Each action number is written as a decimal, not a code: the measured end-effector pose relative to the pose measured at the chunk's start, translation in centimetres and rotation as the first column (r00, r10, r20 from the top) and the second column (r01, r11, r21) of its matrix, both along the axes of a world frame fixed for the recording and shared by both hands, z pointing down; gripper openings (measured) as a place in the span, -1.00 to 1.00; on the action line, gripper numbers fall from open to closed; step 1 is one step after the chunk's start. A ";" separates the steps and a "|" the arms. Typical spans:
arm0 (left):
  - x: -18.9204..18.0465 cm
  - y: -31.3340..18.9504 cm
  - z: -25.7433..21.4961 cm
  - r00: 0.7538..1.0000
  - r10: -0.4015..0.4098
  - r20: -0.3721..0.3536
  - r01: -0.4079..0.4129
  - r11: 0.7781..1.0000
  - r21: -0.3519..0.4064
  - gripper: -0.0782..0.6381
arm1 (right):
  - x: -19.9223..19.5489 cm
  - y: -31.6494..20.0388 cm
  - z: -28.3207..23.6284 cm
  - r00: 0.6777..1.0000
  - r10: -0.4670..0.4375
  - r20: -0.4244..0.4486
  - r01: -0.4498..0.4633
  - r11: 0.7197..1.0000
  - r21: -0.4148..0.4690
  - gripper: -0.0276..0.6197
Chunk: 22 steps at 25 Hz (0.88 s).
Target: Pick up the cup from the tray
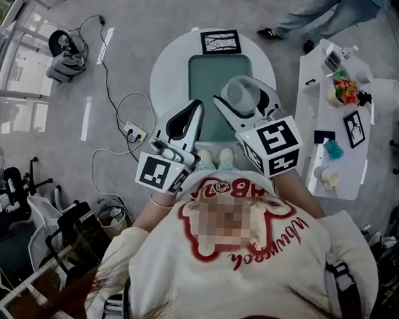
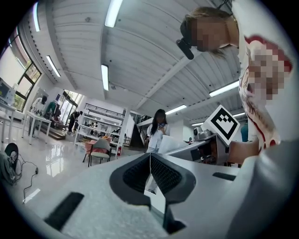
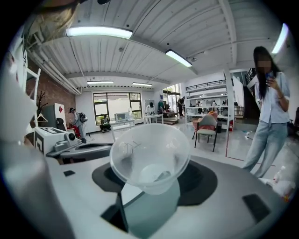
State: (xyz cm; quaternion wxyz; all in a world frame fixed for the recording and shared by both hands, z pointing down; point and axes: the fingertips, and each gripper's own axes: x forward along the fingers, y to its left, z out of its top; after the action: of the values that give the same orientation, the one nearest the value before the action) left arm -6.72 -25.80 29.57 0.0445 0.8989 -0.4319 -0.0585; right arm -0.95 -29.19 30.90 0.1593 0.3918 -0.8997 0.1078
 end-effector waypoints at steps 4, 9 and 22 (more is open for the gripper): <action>0.5 -0.1 -0.3 1.000 0.009 -0.009 -0.008 1.000 0.006 -0.74 | 0.4 0.2 -0.4 1.000 -0.001 0.005 0.001 1.000 0.006 0.01; 1.3 -0.3 -0.4 1.000 -0.001 -0.006 0.001 1.000 0.019 -0.74 | 1.4 0.3 -0.2 1.000 -0.011 -0.002 0.011 1.000 0.010 0.01; 2.1 0.3 0.5 0.997 -0.072 -0.013 0.073 0.997 0.013 -0.74 | 3.0 0.9 0.6 0.997 -0.060 -0.057 0.064 0.996 0.059 0.01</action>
State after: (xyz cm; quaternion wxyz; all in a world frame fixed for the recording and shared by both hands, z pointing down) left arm -4.64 -25.48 30.07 0.0390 0.8825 -0.4635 -0.0688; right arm 2.04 -28.28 31.52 0.1754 0.3711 -0.9096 0.0648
